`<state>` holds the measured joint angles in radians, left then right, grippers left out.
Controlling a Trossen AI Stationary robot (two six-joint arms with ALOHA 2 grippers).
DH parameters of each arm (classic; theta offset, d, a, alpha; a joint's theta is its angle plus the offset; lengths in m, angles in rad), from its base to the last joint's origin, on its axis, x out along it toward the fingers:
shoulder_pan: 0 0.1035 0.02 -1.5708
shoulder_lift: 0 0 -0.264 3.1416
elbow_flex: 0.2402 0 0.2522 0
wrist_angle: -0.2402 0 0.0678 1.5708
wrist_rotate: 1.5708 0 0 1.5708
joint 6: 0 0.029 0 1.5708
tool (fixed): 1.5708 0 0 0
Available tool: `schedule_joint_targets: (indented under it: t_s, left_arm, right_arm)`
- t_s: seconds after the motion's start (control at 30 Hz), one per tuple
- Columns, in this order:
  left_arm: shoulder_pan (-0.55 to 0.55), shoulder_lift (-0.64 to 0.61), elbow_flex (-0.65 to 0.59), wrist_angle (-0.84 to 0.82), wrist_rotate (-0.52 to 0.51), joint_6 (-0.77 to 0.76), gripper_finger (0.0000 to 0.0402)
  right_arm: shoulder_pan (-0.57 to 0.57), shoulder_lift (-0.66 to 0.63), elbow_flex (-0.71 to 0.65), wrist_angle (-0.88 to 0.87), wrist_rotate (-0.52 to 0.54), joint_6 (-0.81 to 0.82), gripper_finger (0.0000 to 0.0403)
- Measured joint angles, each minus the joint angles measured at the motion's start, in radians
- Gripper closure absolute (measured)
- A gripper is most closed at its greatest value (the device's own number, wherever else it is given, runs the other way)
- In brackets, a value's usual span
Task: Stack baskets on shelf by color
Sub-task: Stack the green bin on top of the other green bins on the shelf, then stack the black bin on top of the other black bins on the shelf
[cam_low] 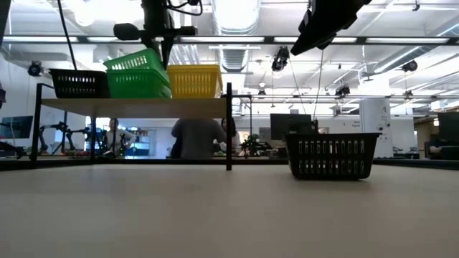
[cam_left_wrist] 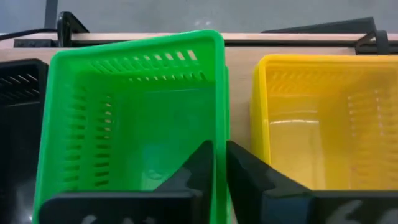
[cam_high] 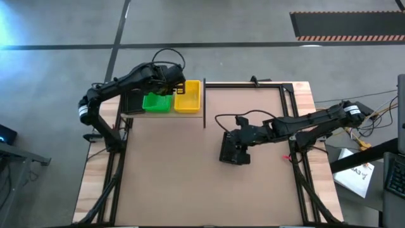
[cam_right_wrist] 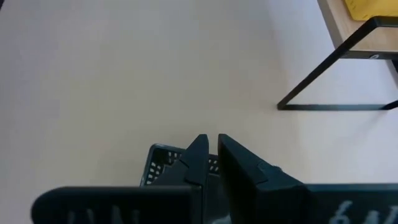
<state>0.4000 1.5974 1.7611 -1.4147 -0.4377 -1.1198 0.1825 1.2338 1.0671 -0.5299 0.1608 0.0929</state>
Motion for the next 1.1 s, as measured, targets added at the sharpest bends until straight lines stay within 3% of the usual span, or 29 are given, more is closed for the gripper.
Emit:
schedule_joint_targets:
  t_s: [0.3, 0.5, 0.7, 0.87, 1.0, 1.1]
  left_arm:
    - [0.005, -0.027, 0.001, -0.001, 0.009, 0.026, 0.0261]
    - [0.005, -0.095, 0.060, 0.000, 0.148, 0.160, 0.0206]
    - [-0.087, -0.162, 0.079, 0.081, 0.272, 0.472, 0.0196]
    - [-0.253, -0.166, 0.069, 0.164, 0.298, 0.777, 0.0196]
    - [-0.396, -0.116, 0.065, 0.229, 0.309, 0.915, 0.0196]
    - [-0.485, -0.052, 0.065, 0.300, 0.309, 0.971, 0.0196]
  right_arm:
    - [0.000, -0.012, -0.001, 0.008, -0.001, 0.003, 0.0376]
    - [0.009, -0.040, -0.021, 0.000, -0.002, 0.116, 0.0376]
    - [0.059, -0.121, -0.127, -0.026, 0.012, 0.328, 0.0376]
    - [0.164, -0.218, -0.200, -0.066, 0.178, 0.597, 0.0376]
    - [0.260, -0.272, -0.229, -0.116, 0.307, 0.804, 0.0376]
    - [0.315, -0.281, -0.234, -0.125, 0.347, 0.893, 0.0376]
